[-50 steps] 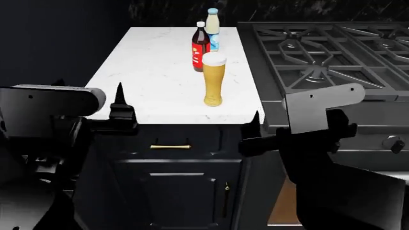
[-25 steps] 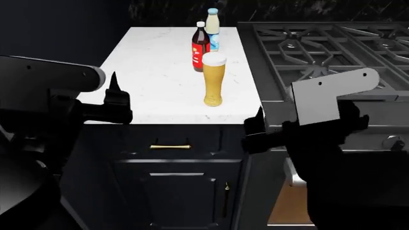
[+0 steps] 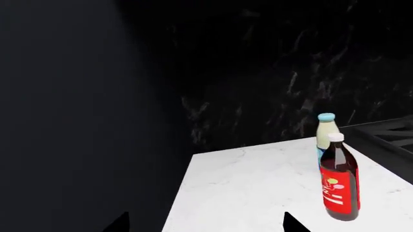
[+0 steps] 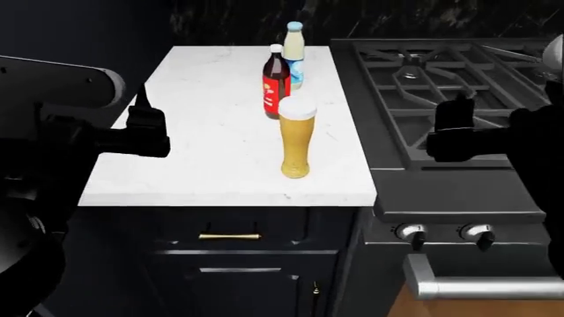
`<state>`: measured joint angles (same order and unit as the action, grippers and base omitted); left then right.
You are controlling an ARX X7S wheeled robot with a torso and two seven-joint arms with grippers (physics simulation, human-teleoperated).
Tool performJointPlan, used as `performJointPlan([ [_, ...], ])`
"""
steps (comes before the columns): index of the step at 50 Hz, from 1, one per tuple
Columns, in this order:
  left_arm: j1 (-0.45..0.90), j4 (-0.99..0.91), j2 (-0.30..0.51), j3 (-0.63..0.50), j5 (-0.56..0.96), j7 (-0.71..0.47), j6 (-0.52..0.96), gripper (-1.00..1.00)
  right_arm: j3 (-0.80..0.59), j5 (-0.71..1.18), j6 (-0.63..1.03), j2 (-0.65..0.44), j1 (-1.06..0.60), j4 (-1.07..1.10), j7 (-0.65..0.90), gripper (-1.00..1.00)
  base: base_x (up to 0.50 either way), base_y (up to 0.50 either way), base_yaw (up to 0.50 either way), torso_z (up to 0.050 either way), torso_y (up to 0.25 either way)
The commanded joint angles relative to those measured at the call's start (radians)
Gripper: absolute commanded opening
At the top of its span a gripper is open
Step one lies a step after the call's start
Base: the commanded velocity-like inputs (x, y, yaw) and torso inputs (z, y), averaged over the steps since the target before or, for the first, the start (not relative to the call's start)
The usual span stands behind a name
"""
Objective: Move the drinks to the dining counter.
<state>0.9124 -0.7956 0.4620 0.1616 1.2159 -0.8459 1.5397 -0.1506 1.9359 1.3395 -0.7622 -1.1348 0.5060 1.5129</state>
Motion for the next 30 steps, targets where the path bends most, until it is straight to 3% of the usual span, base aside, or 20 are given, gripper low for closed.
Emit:
performJointPlan([
  [1, 0.025, 0.025, 0.029, 0.003, 0.091, -0.073, -0.020, 1.00, -0.009, 0.038, -0.044, -0.082, -0.037, -0.007, 0.005, 1.00, 0.50, 0.00, 0.00, 0.000, 0.000],
  [14, 0.097, 0.068, 0.031, -0.058, 0.177, -0.164, -0.017, 1.00, -0.115, 0.068, -0.064, -0.149, -0.102, -0.026, 0.032, 1.00, 0.50, 0.00, 0.00, 0.000, 0.000],
  [30, 0.111, 0.082, 0.057, -0.093, 0.231, -0.213, -0.055, 1.00, -0.137, 0.033, -0.107, -0.157, -0.072, -0.006, -0.012, 1.00, 0.50, 0.00, 0.00, 0.000, 0.002],
])
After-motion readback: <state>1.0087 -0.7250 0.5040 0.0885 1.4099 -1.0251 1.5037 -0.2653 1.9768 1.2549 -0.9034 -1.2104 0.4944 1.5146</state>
